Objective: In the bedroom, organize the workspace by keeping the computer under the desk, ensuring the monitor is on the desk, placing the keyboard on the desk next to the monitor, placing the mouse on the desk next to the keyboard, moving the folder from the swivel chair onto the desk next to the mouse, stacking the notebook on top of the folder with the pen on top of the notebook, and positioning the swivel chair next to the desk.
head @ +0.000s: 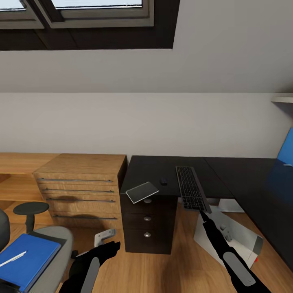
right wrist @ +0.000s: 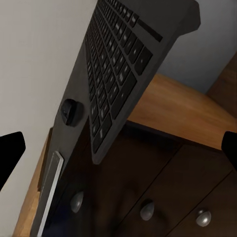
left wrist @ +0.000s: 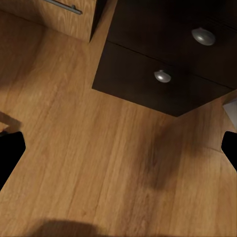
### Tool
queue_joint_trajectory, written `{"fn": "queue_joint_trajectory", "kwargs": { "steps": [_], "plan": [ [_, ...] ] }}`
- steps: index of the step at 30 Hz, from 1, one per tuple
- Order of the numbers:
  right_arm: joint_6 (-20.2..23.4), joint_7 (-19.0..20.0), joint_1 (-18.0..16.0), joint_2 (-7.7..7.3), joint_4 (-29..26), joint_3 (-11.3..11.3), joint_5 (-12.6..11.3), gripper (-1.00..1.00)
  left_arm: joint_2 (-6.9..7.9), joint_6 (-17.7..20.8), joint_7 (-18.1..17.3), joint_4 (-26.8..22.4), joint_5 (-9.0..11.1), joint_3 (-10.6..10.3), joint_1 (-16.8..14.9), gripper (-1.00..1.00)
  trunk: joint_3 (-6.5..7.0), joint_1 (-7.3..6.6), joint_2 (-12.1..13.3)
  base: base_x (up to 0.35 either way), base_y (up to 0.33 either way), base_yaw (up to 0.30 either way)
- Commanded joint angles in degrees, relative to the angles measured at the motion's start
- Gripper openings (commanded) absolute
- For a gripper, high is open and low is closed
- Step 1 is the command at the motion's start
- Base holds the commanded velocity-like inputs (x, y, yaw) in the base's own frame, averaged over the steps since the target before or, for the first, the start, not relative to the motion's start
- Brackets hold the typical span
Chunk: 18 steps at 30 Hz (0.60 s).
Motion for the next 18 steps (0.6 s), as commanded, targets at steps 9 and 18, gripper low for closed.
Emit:
{"fn": "queue_joint_trajectory", "kwargs": {
  "steps": [9,18],
  "plan": [
    [0.01,0.06,-0.05,-0.13,0.12,0.06,-1.22,1.00,-0.04,0.29,0.03,0.05,0.67,0.04,-0.04,1.00,-0.06,0.00,-0.03,0.000,0.000,0.000],
    [0.10,0.10,-0.05,0.04,-0.02,0.36,-1.43,1.00,-0.04,0.30,0.01,0.05,0.66,0.09,-0.04,1.00,-0.06,0.00,-0.03,0.000,0.000,0.000]
  ]
}}
